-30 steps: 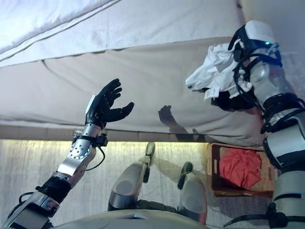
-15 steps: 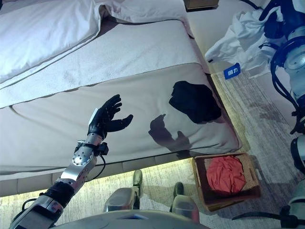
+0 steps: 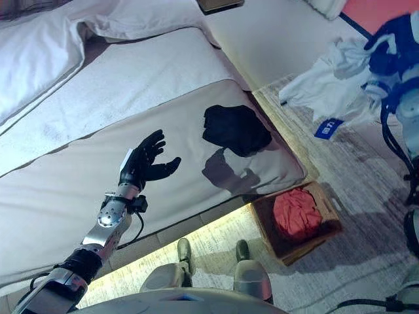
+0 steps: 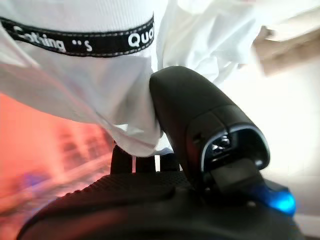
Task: Pick up the clothes from the bed and place them into the basket
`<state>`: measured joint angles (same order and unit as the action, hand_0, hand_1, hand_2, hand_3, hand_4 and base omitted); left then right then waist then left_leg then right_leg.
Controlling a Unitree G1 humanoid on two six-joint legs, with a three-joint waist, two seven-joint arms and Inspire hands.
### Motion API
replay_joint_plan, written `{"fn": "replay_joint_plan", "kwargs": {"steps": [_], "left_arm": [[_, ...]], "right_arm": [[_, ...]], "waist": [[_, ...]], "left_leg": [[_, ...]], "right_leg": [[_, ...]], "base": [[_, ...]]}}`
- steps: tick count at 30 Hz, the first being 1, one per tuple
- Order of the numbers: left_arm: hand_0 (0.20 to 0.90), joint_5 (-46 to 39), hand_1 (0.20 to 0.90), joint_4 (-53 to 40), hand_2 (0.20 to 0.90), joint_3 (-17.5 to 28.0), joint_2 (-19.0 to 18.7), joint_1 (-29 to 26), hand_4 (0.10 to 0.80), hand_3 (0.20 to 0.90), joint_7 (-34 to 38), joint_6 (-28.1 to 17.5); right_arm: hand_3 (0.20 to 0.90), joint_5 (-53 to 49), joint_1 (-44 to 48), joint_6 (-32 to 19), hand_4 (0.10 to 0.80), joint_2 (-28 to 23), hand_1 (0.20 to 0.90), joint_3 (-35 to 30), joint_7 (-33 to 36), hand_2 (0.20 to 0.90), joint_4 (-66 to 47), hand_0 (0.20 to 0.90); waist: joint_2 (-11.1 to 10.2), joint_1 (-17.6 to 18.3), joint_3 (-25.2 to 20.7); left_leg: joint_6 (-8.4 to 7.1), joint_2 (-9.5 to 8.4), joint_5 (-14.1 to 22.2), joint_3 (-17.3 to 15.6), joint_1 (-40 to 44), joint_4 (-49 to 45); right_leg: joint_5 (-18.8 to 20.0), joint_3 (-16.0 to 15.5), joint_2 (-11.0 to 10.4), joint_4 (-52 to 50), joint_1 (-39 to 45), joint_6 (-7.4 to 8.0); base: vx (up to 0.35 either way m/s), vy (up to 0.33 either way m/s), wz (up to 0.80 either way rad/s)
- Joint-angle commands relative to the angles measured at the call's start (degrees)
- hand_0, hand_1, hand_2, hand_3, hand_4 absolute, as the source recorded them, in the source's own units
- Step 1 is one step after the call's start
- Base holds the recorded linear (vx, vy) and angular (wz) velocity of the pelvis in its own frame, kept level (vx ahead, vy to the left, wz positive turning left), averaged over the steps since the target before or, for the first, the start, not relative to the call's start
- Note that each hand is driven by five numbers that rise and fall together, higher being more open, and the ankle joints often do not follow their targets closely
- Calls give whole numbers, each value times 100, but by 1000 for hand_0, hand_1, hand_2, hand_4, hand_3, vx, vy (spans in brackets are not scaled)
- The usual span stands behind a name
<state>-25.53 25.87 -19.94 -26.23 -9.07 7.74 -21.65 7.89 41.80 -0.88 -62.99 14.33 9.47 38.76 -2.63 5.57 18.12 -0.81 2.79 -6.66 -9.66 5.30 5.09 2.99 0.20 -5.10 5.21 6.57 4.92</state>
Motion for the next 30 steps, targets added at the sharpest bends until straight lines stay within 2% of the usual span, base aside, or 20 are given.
{"fn": "replay_joint_plan", "kwargs": {"steps": [1, 7, 12, 18, 27, 28, 29, 30], "left_arm": [[900, 310, 900, 214, 900, 1, 198, -193, 800, 900, -69, -714], [900, 400, 900, 275, 900, 31, 289, -287, 800, 900, -109, -623], [900, 473, 900, 253, 900, 19, 358, -380, 800, 900, -123, -555], [900, 500, 900, 342, 900, -149, 440, -525, 800, 900, -123, -495], [900, 429, 900, 374, 900, -308, 485, -559, 800, 900, -100, -552], [900, 425, 900, 401, 900, -318, 495, -577, 800, 900, -92, -563], [900, 419, 900, 410, 900, -330, 496, -582, 800, 900, -83, -585], [900, 426, 900, 358, 900, -323, 490, -559, 800, 900, -69, -574]], "right_arm": [[200, -123, -352, -113, 100, -226, 300, -126, 209, 300, -240, 300], [200, -75, -1348, -120, 100, 389, 300, -591, 81, 300, -305, 300], [200, 25, -1838, -287, 100, 824, 300, -705, 84, 300, 169, 300], [200, 79, -1624, -484, 100, 1097, 300, -503, 36, 300, 1135, 300], [200, 81, -1405, -491, 100, 1279, 300, -309, -14, 300, 1607, 300], [260, 97, -1386, -518, 160, 1310, 352, -279, 13, 352, 1670, 352], [900, 89, -1353, -533, 800, 1334, 900, -244, 61, 900, 1706, 900], [900, 103, -1359, -510, 800, 1356, 900, -238, 98, 900, 1658, 900]], "waist": [[-10, 175, -1334], [113, 484, -1279], [220, 641, -1260], [371, 649, -1192], [571, 590, -1050], [589, 589, -1036], [606, 588, -1018], [632, 589, -993]], "left_leg": [[-125, 216, 1077, -43, 358, -10], [-136, 264, 1128, -380, 480, -45], [-151, 291, 1147, -631, 558, -59], [-162, 274, 1127, -753, 518, -65], [-152, 216, 1106, -715, 375, -69], [-147, 206, 1110, -716, 363, -72], [-147, 203, 1113, -723, 351, -82], [-145, 195, 1112, -716, 343, -85]], "right_leg": [[-235, 206, 208, -286, -359, -15], [-207, 363, 263, -293, -395, -17], [-173, 425, 289, -314, -432, 4], [-95, 420, 265, -294, -550, 40], [-31, 406, 227, -267, -724, 63], [-28, 410, 222, -268, -745, 66], [-27, 410, 215, -272, -763, 67], [-29, 417, 214, -279, -779, 64]], "base": [[-66, -31, -33], [-30, -32, -26], [6, -47, -22], [1, -51, -11], [-1, -8, -2], [0, 0, 0], [0, 0, 0], [0, 0, 0]]}}
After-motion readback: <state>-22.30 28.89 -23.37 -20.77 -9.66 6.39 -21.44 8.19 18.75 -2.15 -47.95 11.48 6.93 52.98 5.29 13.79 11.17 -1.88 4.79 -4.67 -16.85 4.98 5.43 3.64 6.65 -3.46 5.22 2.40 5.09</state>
